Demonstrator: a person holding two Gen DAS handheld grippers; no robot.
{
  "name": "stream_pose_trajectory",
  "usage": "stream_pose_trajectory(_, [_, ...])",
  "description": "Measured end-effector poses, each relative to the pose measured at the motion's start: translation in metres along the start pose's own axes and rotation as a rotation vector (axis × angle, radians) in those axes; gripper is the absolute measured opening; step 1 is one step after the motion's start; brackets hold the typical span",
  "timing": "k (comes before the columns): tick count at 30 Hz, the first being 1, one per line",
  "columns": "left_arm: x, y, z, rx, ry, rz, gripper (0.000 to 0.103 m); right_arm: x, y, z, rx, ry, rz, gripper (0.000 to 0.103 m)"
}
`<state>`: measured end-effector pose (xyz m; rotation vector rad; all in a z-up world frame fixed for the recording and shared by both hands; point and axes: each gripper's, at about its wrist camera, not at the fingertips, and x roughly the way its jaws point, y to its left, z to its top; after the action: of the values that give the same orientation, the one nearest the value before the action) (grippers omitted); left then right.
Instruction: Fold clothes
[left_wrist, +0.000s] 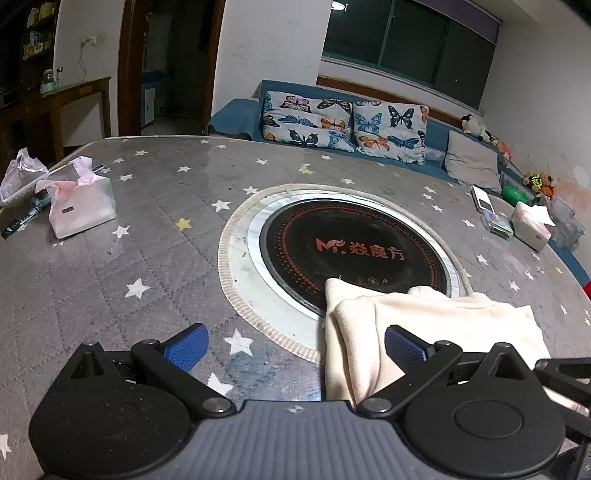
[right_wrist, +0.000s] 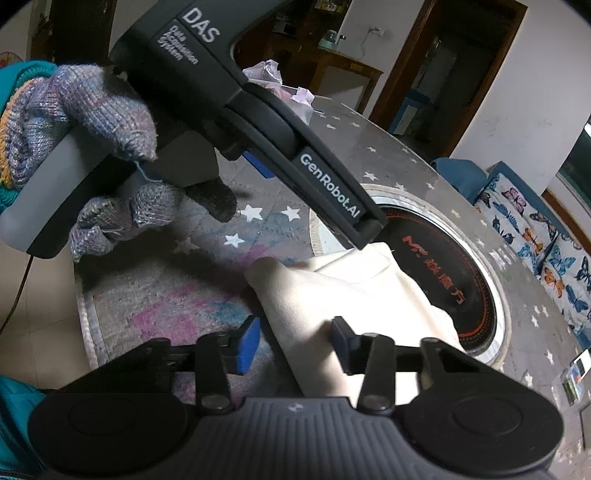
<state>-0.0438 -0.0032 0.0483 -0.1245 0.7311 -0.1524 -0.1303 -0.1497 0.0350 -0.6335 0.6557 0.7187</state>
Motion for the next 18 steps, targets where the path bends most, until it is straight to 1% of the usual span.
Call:
stream_pose_trajectory(4, [0.001,0.002,0.001,-0.022,0.008,-0.02,0.103,-0.001,-0.004,0.0,0.022,-0.006,-0.001,0.027])
stream_pose_trajectory(5, [0.001,0.003,0.001,-0.03,0.011,-0.025,0.103,-0.001,-0.006,0.0,0.03,-0.007,0.002,0.022])
stream_pose_trajectory(7, [0.002,0.005,0.001,-0.05,0.02,-0.039,0.103,-0.002,-0.01,-0.001,0.048,-0.01,0.009,0.02])
stream_pose_trajectory(8, [0.002,0.006,0.001,-0.062,0.025,-0.051,0.103,-0.002,-0.012,-0.001,0.057,-0.012,0.014,0.017])
stream_pose_trajectory(11, [0.002,0.01,0.001,-0.104,0.039,-0.087,0.103,-0.003,-0.016,-0.003,0.081,-0.02,0.021,0.015])
stream_pose_trajectory(13, [0.002,0.013,0.001,-0.13,0.046,-0.097,0.103,-0.002,-0.018,-0.003,0.088,-0.016,0.024,0.015])
stream_pose_trajectory(14, [0.003,0.014,0.001,-0.142,0.049,-0.097,0.103,-0.002,-0.017,-0.002,0.085,-0.014,0.025,0.015])
stream_pose_trajectory(16, [0.003,0.016,0.001,-0.156,0.053,-0.095,0.103,-0.003,-0.014,-0.002,0.056,-0.019,0.028,0.021])
stream_pose_trajectory(18, [0.003,0.017,0.001,-0.165,0.057,-0.099,0.103,-0.002,-0.009,-0.003,0.029,-0.021,0.035,0.039])
